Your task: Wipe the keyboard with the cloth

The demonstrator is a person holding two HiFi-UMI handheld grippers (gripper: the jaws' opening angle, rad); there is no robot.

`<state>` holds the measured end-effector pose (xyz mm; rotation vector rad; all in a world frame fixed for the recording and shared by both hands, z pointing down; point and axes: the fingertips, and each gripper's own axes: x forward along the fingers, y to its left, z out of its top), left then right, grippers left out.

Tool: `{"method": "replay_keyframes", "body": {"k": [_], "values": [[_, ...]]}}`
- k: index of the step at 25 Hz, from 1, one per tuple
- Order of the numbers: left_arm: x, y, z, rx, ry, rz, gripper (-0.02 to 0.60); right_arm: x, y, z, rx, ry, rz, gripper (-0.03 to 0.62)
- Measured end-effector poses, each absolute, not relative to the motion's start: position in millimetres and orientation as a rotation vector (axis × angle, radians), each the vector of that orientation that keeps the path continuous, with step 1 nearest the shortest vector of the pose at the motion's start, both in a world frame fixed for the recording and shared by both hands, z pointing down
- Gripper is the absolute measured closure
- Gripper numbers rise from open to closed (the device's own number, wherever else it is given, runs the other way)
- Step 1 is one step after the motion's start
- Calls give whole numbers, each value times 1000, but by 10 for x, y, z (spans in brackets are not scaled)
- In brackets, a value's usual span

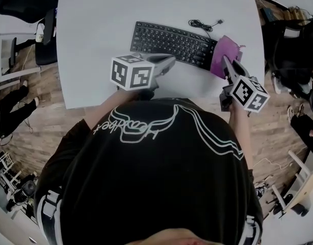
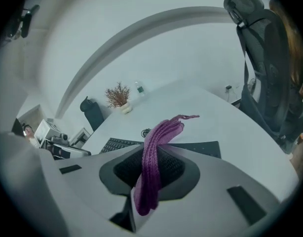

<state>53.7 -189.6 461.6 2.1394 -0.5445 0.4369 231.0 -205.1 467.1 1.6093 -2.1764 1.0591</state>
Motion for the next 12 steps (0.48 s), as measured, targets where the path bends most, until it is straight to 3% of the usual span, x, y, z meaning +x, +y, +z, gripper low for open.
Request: {"method": "replay_keyframes", "body": {"k": [12], "values": [[11,-2006,4652,2098,-631,399,577,1088,-2416,4738,1345,-2348,1108,542]]}}
